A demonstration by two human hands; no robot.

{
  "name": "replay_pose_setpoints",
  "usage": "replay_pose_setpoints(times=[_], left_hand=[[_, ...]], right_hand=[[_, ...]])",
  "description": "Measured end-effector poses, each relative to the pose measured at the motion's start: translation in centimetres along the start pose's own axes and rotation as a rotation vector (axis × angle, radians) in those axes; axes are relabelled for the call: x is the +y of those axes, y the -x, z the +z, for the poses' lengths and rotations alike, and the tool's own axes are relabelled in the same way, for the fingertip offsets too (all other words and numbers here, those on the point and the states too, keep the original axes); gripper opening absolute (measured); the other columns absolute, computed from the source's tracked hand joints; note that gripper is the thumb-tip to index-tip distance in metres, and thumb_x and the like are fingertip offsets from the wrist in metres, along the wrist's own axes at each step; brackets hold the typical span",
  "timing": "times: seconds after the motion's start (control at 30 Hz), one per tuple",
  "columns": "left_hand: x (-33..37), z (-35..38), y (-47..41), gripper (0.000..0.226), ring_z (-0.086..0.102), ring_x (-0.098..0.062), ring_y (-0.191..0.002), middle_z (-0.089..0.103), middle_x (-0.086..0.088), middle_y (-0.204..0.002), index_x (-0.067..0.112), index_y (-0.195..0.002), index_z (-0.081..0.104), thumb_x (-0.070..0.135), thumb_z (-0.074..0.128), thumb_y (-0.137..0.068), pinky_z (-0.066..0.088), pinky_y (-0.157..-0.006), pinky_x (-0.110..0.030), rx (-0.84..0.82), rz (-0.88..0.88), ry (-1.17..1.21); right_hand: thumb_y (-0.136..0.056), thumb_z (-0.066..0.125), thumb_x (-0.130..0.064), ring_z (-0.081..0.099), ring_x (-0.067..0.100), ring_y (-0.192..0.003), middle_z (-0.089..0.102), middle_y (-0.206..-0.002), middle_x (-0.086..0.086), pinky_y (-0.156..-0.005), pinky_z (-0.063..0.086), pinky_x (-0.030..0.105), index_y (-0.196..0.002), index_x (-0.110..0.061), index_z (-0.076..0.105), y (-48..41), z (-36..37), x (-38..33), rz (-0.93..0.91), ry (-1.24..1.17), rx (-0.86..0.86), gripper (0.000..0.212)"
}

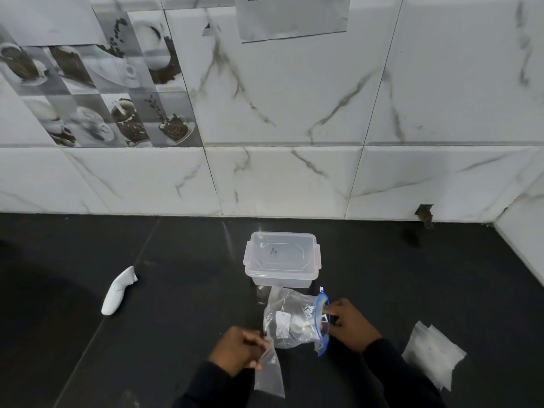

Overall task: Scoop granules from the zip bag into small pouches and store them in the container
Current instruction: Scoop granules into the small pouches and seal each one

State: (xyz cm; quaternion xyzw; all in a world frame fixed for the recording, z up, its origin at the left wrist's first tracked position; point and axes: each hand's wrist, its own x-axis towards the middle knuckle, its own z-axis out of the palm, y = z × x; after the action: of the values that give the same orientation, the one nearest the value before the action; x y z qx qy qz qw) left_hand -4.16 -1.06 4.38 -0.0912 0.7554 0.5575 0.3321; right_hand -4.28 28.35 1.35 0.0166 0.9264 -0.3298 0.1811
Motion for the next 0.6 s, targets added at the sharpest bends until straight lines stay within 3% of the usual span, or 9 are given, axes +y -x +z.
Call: replay_pose_setpoints(times=[0.1,0.2,0.27,0.33,0.4,0.5,0.53,0.6], left_hand=[[-0.9,1.3,-0.9,0.027,0.063,-0.014,-0.045,0.073,-0.015,-0.108,-0.001,-0.078,0.076,-0.017,0.055,-0.084,0.051,-0.048,-0.018,0.003,-0.011,-0.013],[-1.4,1.8,-1.5,0.026,0.061,-0.014,-0.043,0.075,-0.015,-0.084,-0.003,-0.082,0.076,-0.015,0.053,-0.085,0.049,-0.047,-0.019,0.05,-0.017,-0.012],[-1.7,1.8,-1.7,0.032,0.059,-0.013,-0.04,0.072,-0.013,-0.071,0.0,-0.076,0.076,-0.017,0.051,-0.084,0.048,-0.046,-0.019,0.085,-0.024,0.017],[-1.8,1.8,-1.8,0.034,0.057,-0.013,-0.038,0.07,-0.012,-0.067,0.001,-0.074,0.075,-0.018,0.049,-0.085,0.047,-0.045,-0.019,0.109,-0.03,0.056],[-2.0,1.7,-1.7,0.03,0.056,-0.012,-0.037,0.069,-0.009,-0.065,-0.004,-0.078,0.074,-0.018,0.049,-0.087,0.048,-0.044,-0.019,0.111,-0.047,0.091],[-2.5,1.2,-2.0,0.029,0.056,-0.011,-0.035,0.065,-0.009,-0.054,-0.004,-0.078,0.074,-0.015,0.05,-0.089,0.044,-0.038,-0.015,0.105,-0.096,0.16],[-2.7,1.2,-2.1,0.029,0.057,-0.011,-0.035,0.064,-0.012,-0.053,-0.002,-0.079,0.075,-0.013,0.051,-0.09,0.042,-0.036,-0.013,0.093,-0.111,0.184],[-3.3,1.2,-2.4,0.024,0.058,-0.011,-0.036,0.064,-0.017,-0.058,-0.003,-0.086,0.076,-0.01,0.053,-0.09,0.042,-0.035,-0.012,0.083,-0.143,0.225]], right_hand=[[-0.083,0.061,-0.028,0.054,0.01,-0.088,0.051,-0.092,-0.004,-0.083,0.046,0.026,-0.067,-0.038,0.052,-0.8,0.1,-2.0,0.035,0.06,-0.024,0.021],[-0.086,0.059,-0.011,0.057,0.007,-0.072,0.054,-0.069,-0.013,-0.061,0.041,0.01,-0.058,-0.03,0.048,-1.5,-0.7,-3.3,0.073,0.059,-0.065,0.036],[-0.086,0.063,-0.01,0.055,-0.002,-0.061,0.055,-0.062,-0.014,-0.052,0.039,0.007,-0.056,-0.03,0.05,-1.8,-0.9,-3.3,0.1,0.027,-0.085,0.038],[-0.081,0.07,-0.013,0.053,-0.006,-0.054,0.056,-0.054,-0.013,-0.055,0.041,0.01,-0.049,-0.029,0.053,-1.8,-1.2,-3.3,0.108,-0.014,-0.093,0.039],[-0.077,0.072,-0.018,0.05,-0.004,-0.05,0.054,-0.047,-0.011,-0.063,0.045,0.022,-0.044,-0.024,0.052,-1.8,-1.5,-3.4,0.083,-0.028,-0.071,0.039],[-0.079,0.072,-0.029,0.047,0.005,-0.077,0.051,-0.074,-0.01,-0.084,0.041,0.035,-0.054,-0.025,0.05,-2.4,-2.4,-3.8,0.004,-0.025,0.063,0.033],[-0.077,0.073,-0.031,0.047,0.007,-0.08,0.051,-0.077,-0.009,-0.084,0.04,0.035,-0.056,-0.025,0.054,-2.7,-2.7,-4.0,0.002,-0.041,0.089,0.03],[-0.073,0.079,-0.027,0.049,0.005,-0.065,0.056,-0.063,-0.007,-0.072,0.043,0.031,-0.054,-0.02,0.06,-3.1,-2.5,-4.2,0.036,-0.166,0.07,0.028]])
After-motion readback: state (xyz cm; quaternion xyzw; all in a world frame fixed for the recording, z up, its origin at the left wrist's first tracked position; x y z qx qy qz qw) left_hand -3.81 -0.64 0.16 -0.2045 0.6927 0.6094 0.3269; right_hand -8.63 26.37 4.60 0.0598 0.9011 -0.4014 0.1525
